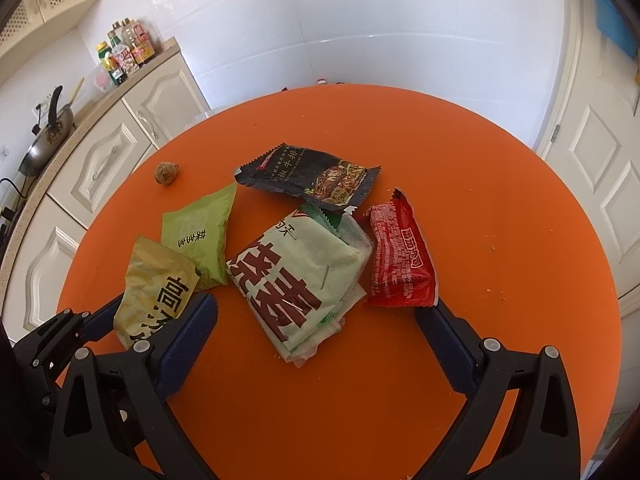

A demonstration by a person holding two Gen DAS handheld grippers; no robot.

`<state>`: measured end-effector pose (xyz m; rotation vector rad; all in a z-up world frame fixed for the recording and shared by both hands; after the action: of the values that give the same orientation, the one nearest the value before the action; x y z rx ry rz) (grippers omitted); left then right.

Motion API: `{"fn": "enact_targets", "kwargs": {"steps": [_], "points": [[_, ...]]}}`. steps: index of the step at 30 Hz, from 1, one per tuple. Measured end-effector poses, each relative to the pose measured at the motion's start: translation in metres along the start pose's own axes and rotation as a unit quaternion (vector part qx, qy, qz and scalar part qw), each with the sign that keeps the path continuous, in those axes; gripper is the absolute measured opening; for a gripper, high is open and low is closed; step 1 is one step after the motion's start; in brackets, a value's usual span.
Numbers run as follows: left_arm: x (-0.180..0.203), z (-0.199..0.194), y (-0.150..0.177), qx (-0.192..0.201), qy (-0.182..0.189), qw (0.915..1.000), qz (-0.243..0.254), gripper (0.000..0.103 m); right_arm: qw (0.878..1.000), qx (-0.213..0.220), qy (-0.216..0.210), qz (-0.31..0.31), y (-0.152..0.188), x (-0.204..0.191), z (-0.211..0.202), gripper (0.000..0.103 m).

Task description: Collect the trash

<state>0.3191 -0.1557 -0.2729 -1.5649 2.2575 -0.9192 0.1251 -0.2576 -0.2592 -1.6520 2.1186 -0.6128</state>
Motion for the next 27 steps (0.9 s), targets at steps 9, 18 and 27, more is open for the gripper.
{"fn": "enact_targets", "kwargs": {"steps": [9, 18, 27], "points": [[-0.024, -0.003, 0.006, 0.009, 0.006, 0.9992, -0.038, 0.041, 0.998, 0.017, 0.049, -0.045, -0.004, -0.021, 0.012, 0.092], [-0.049, -0.048, 0.037, 0.023, 0.011, 0.9985, -0.050, 0.040, 0.998, 0.028, 0.021, -0.049, -0.010, -0.010, 0.008, 0.040], [-0.061, -0.078, 0.036, 0.034, 0.013, 0.9976, -0.059, 0.039, 0.999, 0.015, 0.000, -0.036, -0.008, -0.002, 0.001, 0.050]]}}
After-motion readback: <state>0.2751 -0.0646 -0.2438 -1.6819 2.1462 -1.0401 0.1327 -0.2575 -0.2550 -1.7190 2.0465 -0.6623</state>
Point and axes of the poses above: each gripper's, at about its wrist camera, not at the fingertips, and z roughly the way its jaws point, x to its right, y to its underside, the point moved 7 cm from there along z, roughly the way its jaws point, and after that the axes turned 5 degrees about y, right-handed, at the moved point
